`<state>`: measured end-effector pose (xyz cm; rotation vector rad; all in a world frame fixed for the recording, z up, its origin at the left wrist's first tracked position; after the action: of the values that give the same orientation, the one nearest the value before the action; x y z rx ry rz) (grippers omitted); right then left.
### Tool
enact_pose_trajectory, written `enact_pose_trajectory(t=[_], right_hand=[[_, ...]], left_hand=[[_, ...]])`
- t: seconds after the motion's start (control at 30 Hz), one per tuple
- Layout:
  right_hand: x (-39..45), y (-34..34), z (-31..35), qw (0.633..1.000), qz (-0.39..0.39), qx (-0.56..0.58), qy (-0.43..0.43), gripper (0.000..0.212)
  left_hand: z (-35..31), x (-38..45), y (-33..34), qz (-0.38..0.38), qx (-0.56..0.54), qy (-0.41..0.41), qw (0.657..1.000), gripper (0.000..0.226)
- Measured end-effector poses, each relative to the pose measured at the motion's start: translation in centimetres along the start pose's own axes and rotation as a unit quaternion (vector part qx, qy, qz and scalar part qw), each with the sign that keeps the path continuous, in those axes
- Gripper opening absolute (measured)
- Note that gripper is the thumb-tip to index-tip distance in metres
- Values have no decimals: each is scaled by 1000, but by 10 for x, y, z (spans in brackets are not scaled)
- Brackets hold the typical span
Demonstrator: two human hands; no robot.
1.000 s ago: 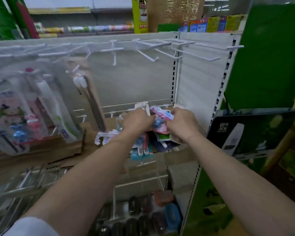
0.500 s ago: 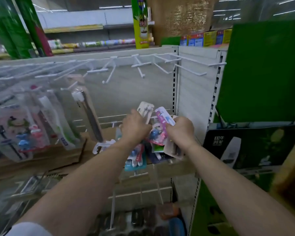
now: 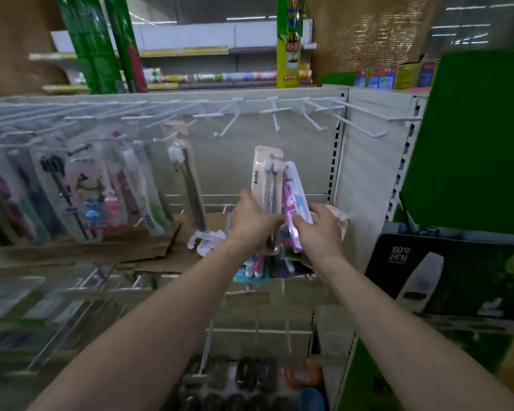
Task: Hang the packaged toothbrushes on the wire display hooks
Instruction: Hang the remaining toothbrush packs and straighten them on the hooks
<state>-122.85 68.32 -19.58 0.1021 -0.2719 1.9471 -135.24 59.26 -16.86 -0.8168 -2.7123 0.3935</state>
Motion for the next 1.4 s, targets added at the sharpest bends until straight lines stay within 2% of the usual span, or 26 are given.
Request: enact_pose_trajectory(t=[0.13, 0.3, 0.5, 0.67, 0.83, 1.1, 1.4], right_hand=[[-11, 7, 3, 1000, -9, 11, -17, 6], [-27, 14, 8, 998, 18, 57, -2, 13], [-58, 40, 17, 994, 85, 63, -1, 22], [-87, 71, 28, 994, 91, 54, 8, 26], [-118, 100, 38, 995, 70, 71, 5, 16], [-172, 134, 53, 998, 52, 34, -8, 17], [-212, 135, 62, 999, 0, 43, -14, 13]], left_hand=[[10, -13, -8, -12, -9, -7, 1000, 62], [18, -27, -30, -63, -51, -35, 996, 51], [23, -48, -68, -57, -72, -18, 996, 46], [31, -62, -112, -47, -57, 2, 997, 46], [39, -75, -154, -42, -30, 3, 999, 49], [57, -100, -215, -17, -39, 21, 999, 50], [55, -105, -242, -2, -54, 59, 997, 49]])
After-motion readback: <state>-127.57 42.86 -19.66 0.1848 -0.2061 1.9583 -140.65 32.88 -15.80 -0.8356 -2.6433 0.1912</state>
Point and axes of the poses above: each hand's wrist, its own x-axis towards the middle knuckle, its own y-axis out of the palm, z = x × y, the point moved 5 cm from there along x, towards the middle knuckle, and after that the axes turned 2 degrees about -x, right-handed, at the moved point
